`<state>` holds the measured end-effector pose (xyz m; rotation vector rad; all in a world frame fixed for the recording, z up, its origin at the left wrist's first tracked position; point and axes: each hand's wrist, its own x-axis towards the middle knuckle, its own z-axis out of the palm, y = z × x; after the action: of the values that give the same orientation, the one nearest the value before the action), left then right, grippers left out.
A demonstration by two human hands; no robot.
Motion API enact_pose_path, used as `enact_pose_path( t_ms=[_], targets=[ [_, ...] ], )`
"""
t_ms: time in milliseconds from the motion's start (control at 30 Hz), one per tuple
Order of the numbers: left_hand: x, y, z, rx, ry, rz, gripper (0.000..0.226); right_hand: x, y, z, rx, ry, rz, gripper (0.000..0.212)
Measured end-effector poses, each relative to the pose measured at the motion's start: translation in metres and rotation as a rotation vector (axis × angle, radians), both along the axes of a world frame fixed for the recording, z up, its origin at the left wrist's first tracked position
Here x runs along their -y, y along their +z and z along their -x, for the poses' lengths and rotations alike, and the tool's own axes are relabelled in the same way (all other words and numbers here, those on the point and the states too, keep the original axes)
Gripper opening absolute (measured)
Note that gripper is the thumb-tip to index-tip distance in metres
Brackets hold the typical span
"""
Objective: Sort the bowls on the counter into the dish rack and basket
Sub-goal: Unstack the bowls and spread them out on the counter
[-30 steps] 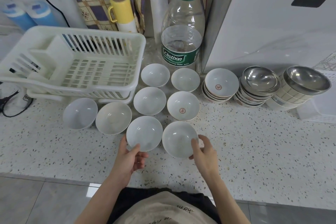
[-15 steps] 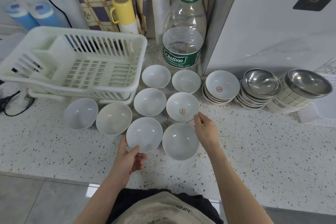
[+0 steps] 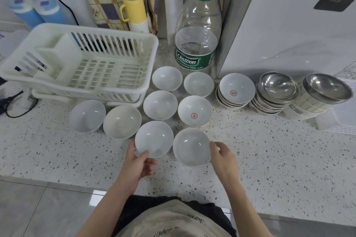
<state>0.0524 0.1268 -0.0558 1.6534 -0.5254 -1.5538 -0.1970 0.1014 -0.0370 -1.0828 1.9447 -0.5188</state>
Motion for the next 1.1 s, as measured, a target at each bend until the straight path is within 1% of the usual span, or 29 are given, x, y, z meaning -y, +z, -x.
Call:
enact_pose_path(
  t_ms=[67,133,233,433,633,833,1000,1100],
  targets=[
    [0.000,-0.001,0.000,0.004,-0.003,0.003,0.049,-0.011,-0.001,0.001,0.087,0.005,-0.025,0.030],
    [0.000,0.000,0.001,0.008,-0.003,0.004,0.049,-0.016,-0.002,-0.001,0.217,-0.003,-0.049,0.022],
    [0.000,0.002,0.002,0.008,0.002,0.008,0.047,-0.017,-0.006,-0.005,0.337,-0.054,-0.066,0.020],
    [0.001,0.006,0.002,0.012,-0.001,0.021,0.048,-0.017,-0.008,-0.007,0.366,-0.100,-0.062,0.023],
    [0.001,0.005,0.002,0.010,0.000,0.011,0.050,-0.018,-0.010,-0.009,0.343,-0.095,-0.047,0.023],
    [0.001,0.005,0.000,-0.011,-0.014,0.007,0.053,-0.019,-0.005,-0.011,0.306,-0.090,-0.008,0.021],
    [0.003,0.006,-0.005,-0.048,-0.063,-0.022,0.052,-0.027,0.003,-0.017,0.314,-0.150,-0.007,0.017],
    [0.003,0.012,-0.009,-0.086,-0.095,-0.047,0.054,-0.032,0.009,-0.022,0.349,-0.199,-0.038,0.026]
  ],
)
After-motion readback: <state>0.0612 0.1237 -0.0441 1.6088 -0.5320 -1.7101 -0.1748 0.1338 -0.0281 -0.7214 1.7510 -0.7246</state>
